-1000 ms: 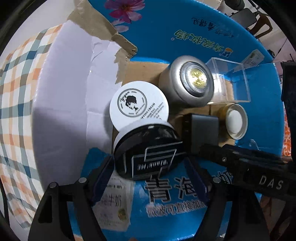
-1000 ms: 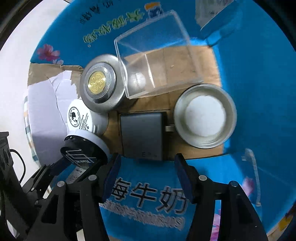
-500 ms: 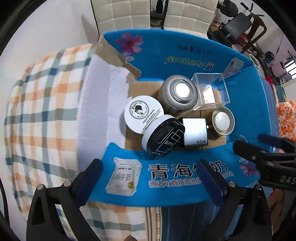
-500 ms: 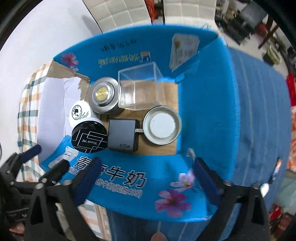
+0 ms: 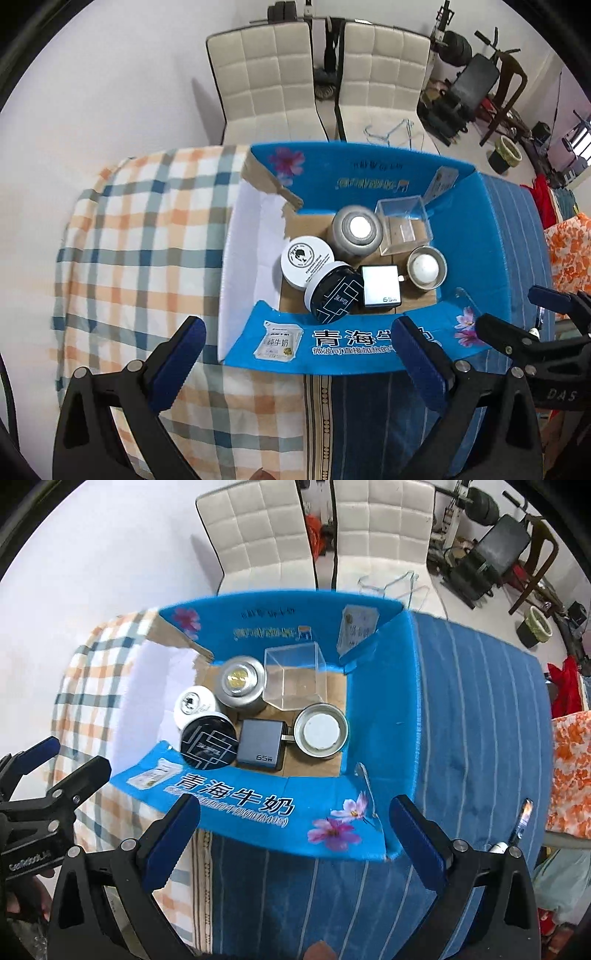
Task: Organize rigid objects
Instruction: 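Move both tools from the blue box toward the earbud case and phone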
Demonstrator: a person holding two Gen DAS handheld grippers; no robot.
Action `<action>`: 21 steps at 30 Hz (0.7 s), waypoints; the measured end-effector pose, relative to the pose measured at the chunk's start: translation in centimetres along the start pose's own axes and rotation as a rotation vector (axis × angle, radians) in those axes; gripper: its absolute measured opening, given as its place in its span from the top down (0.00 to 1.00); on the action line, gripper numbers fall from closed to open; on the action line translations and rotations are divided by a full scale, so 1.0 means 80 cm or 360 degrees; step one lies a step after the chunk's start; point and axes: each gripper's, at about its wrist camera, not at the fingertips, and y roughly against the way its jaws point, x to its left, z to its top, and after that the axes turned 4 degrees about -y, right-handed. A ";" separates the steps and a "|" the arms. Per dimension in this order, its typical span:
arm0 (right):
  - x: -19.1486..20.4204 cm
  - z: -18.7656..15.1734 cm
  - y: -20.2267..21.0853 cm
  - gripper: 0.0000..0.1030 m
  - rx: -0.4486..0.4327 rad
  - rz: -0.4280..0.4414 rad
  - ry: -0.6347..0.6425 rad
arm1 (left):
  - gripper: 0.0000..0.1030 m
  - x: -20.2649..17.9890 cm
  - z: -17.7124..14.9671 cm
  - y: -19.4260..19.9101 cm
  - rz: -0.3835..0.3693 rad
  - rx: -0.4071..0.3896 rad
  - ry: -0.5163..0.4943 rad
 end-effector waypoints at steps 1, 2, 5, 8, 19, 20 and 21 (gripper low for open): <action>0.000 -0.004 0.012 0.00 -0.0025 0.0005 0.0000 | 0.00 -0.001 -0.002 0.007 0.0000 -0.0016 0.0007; 0.000 -0.007 0.021 0.00 -0.0046 0.0007 -0.0002 | 0.00 -0.002 -0.004 0.016 0.0000 -0.0036 0.0021; -0.001 -0.020 0.061 0.00 -0.0124 0.0007 -0.0013 | 0.00 -0.007 -0.011 0.044 0.0009 -0.0093 0.0045; -0.003 -0.032 0.098 0.00 -0.0207 0.0001 -0.0025 | 0.00 -0.013 -0.018 0.071 0.0024 -0.0143 0.0049; -0.012 -0.070 0.183 0.00 -0.0312 0.0093 -0.0008 | 0.00 -0.042 -0.038 0.148 0.0032 -0.0302 0.0000; -0.013 -0.072 0.186 0.00 -0.0317 0.0099 -0.0009 | 0.00 -0.046 -0.040 0.154 0.0034 -0.0314 -0.0003; -0.015 -0.073 0.187 0.00 -0.0317 0.0111 -0.0015 | 0.00 -0.048 -0.041 0.155 0.0039 -0.0320 -0.0005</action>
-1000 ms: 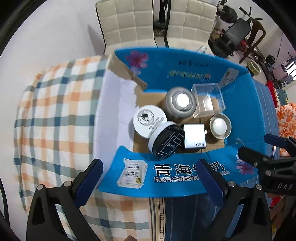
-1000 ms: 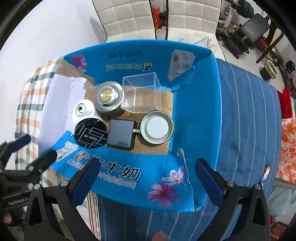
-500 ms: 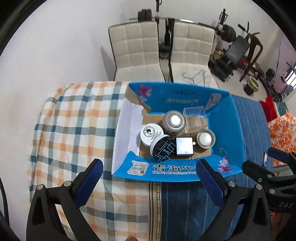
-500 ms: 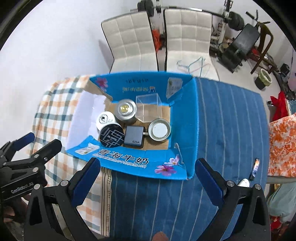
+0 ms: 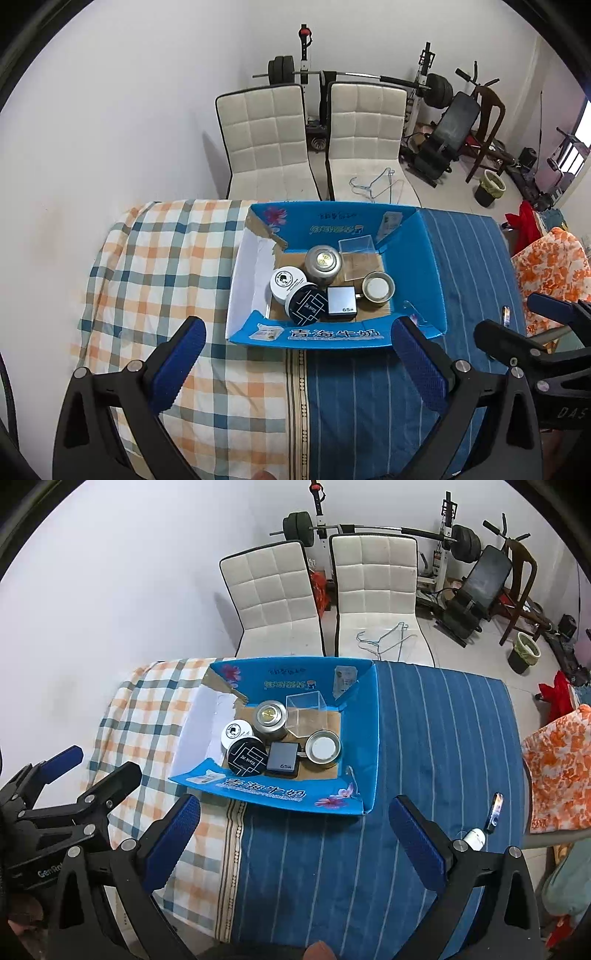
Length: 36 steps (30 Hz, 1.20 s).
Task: Organize rigid objects
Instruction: 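Move both tools from the blue box toward the earbud case and phone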
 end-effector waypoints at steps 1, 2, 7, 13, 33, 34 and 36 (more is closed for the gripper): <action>-0.002 -0.001 0.003 0.00 0.0002 0.0005 -0.0002 | 0.00 -0.003 -0.001 0.003 0.0007 -0.0004 0.0000; -0.006 -0.003 0.006 0.00 0.0000 0.0011 -0.0011 | 0.00 -0.005 -0.001 0.004 0.0003 -0.0003 0.0000; -0.039 -0.010 0.013 0.00 -0.0008 0.0013 -0.0096 | 0.00 -0.025 0.000 0.004 -0.0022 0.0001 -0.0007; -0.157 -0.033 -0.001 0.00 0.0069 -0.0099 -0.0395 | 0.00 -0.084 0.005 -0.018 -0.0119 0.0025 -0.0068; -0.573 -0.120 -0.124 0.21 0.0310 -0.0348 -0.1187 | 0.00 -0.517 -0.036 -0.267 -0.0470 0.0605 -0.0761; -0.581 -0.122 -0.126 0.21 0.0316 -0.0356 -0.1191 | 0.00 -0.527 -0.041 -0.276 -0.0475 0.0622 -0.0781; -0.595 -0.124 -0.125 0.21 0.0317 -0.0361 -0.1191 | 0.00 -0.550 -0.052 -0.293 -0.0505 0.0673 -0.0815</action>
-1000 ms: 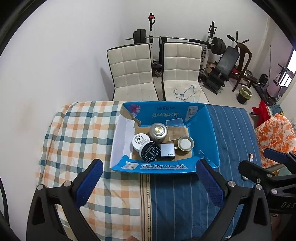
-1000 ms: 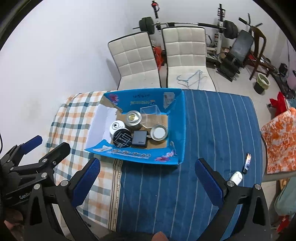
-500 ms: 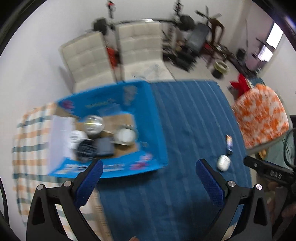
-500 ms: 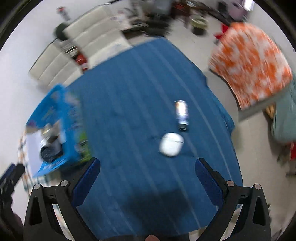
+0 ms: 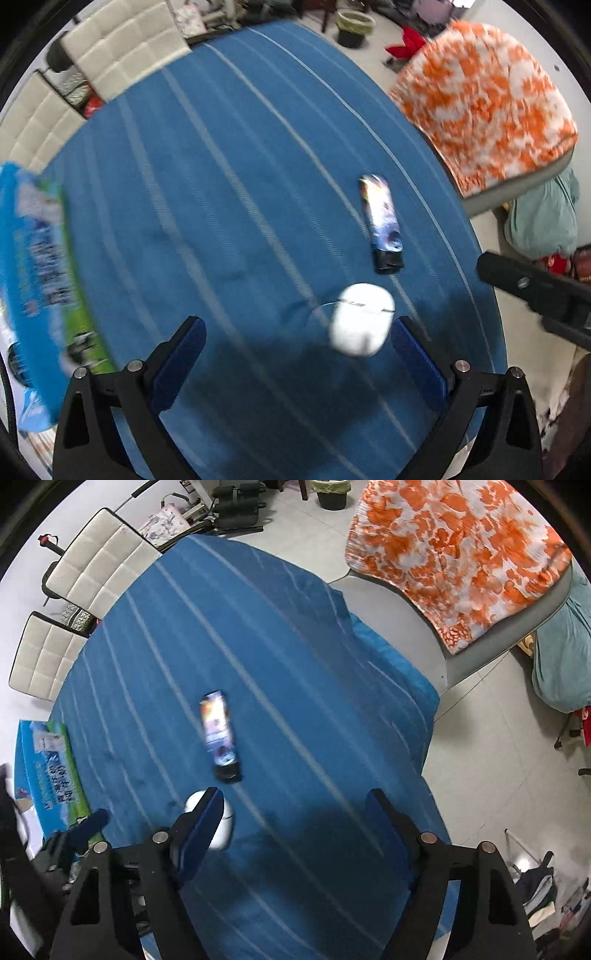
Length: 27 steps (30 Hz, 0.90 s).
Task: Organize rigid objects
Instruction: 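Move both tools from the blue box toward the earbud case and phone, then grasp the white earbud case with the left tool while the right tool grasps the phone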
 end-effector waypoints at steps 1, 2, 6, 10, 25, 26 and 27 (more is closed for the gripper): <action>-0.003 0.004 -0.002 0.21 0.0002 -0.0008 0.0003 | 0.00 -0.005 0.003 -0.008 -0.0018 0.0019 -0.0011; -0.007 0.007 -0.004 0.21 0.0005 -0.0017 0.0005 | 0.00 -0.012 0.005 -0.019 -0.0025 0.0051 -0.0025; -0.012 0.019 -0.017 0.21 0.0018 -0.0013 0.0022 | 0.30 -0.030 0.006 -0.055 -0.0054 0.0166 -0.0071; 0.005 0.022 -0.033 0.29 0.0032 -0.0042 0.0086 | 0.58 -0.035 0.000 -0.046 0.0042 0.0056 -0.0099; 0.141 0.014 -0.111 0.74 -0.0012 -0.0409 0.0467 | 0.58 0.116 -0.044 -0.024 0.0216 0.0012 0.0466; 0.142 0.011 -0.111 0.74 -0.0007 -0.0401 0.0465 | 0.58 0.115 -0.047 -0.022 0.0221 0.0010 0.0457; 0.143 0.006 -0.110 0.74 -0.0006 -0.0389 0.0465 | 0.58 0.116 -0.052 -0.017 0.0225 0.0001 0.0446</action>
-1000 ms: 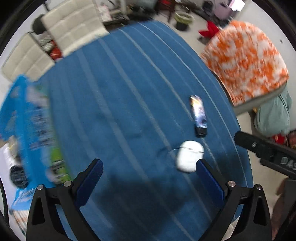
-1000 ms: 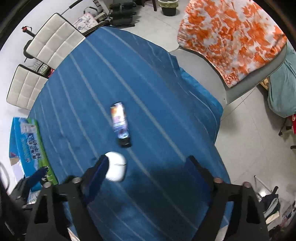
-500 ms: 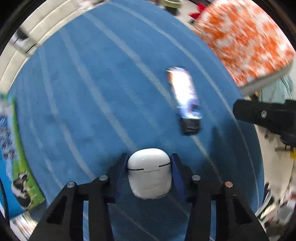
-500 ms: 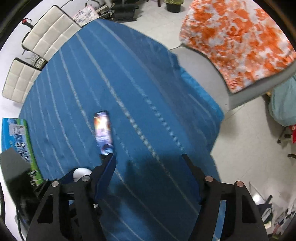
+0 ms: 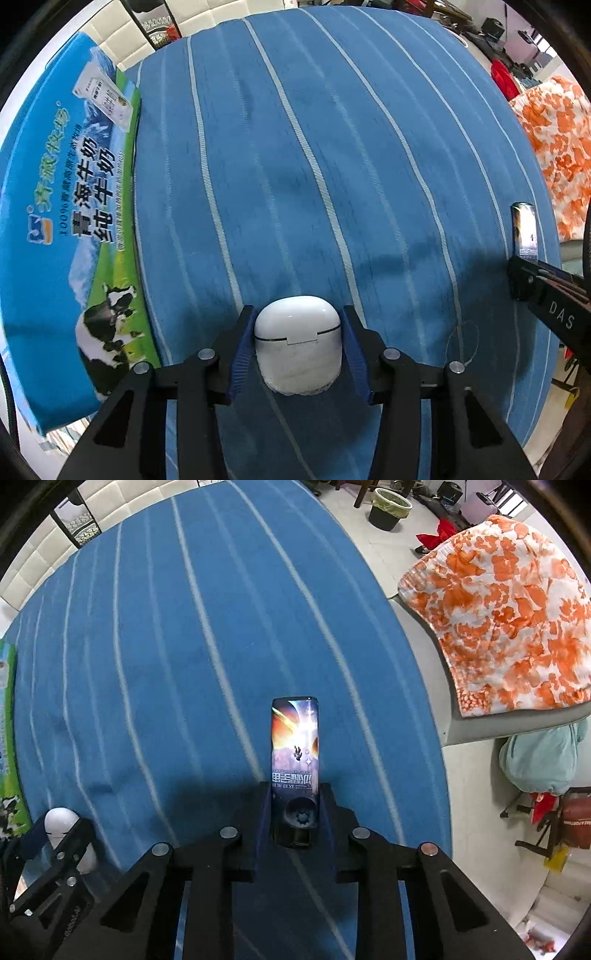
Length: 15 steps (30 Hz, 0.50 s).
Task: Organize rigid objects
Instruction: 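Grasp the white earbud case with the left tool while the right tool grasps the phone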
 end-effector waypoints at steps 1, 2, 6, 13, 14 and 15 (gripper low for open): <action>0.002 -0.005 0.003 0.74 -0.0008 0.0012 0.0006 | 0.58 0.004 -0.006 0.007 -0.0001 -0.0014 -0.0007; 0.004 -0.009 0.007 0.74 -0.0014 0.0023 0.0008 | 0.58 0.008 -0.012 0.014 -0.0006 -0.0027 -0.0014; 0.011 -0.031 0.035 0.74 -0.0073 0.0065 0.0047 | 0.58 0.026 -0.035 0.044 -0.0020 -0.0076 -0.0028; 0.018 -0.070 0.106 0.74 -0.0201 0.0174 0.0066 | 0.58 0.038 -0.062 0.100 -0.0031 -0.0187 -0.0055; 0.020 -0.074 0.113 0.74 -0.0211 0.0189 0.0068 | 0.58 0.038 -0.064 0.106 -0.0033 -0.0203 -0.0053; 0.021 -0.080 0.124 0.74 -0.0227 0.0208 0.0071 | 0.58 0.043 -0.070 0.115 -0.0034 -0.0220 -0.0050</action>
